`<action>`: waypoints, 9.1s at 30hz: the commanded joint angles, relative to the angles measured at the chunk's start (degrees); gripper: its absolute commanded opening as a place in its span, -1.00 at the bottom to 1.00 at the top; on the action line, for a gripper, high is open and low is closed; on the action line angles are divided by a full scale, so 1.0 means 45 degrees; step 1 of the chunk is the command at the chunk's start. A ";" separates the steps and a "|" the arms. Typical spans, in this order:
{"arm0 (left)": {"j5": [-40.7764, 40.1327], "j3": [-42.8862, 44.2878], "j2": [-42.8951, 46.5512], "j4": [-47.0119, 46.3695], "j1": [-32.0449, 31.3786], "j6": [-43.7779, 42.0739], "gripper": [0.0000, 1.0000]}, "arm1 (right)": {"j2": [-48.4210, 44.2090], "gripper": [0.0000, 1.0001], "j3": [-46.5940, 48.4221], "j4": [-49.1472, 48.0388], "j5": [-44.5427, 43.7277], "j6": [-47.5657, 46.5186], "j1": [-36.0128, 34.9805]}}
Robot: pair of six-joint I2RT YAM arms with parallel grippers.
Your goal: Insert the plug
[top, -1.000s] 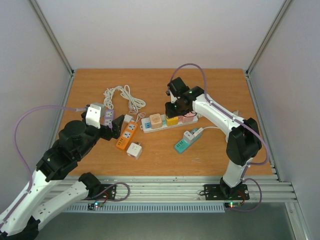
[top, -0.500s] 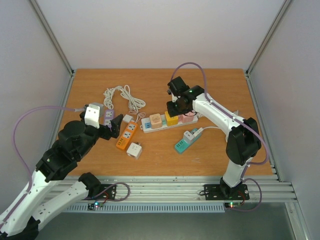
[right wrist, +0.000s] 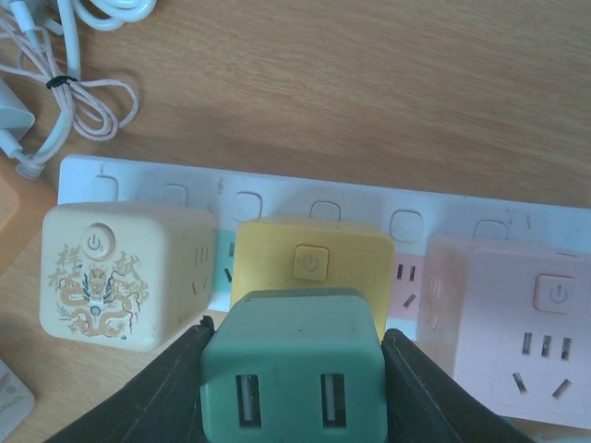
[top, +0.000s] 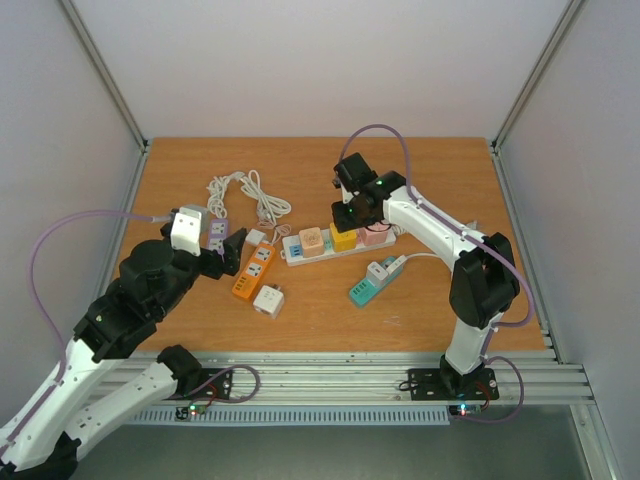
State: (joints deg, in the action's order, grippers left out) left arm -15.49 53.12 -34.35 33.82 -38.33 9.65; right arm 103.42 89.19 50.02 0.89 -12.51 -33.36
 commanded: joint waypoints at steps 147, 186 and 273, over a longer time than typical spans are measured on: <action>0.8537 -0.0088 -0.7919 -0.5059 0.4670 1.0961 0.14 | -0.3761 0.39 -0.4291 -0.7808 0.1552 0.4455 -0.3673; 0.9631 -0.2166 -0.4927 -0.5296 0.4670 1.5704 0.33 | -0.1360 -0.73 -0.3081 -1.1444 -0.0981 0.3036 -0.4729; 0.2896 -0.3862 -0.0352 0.1134 0.4504 0.7516 0.55 | 0.5412 -0.86 0.4091 -0.1377 -0.6057 0.7337 -0.6140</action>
State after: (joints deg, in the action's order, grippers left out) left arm 3.62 29.23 -36.45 30.61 -17.39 45.23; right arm 126.13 104.22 40.97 -22.72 18.02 -60.73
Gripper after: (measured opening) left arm 0.751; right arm 0.298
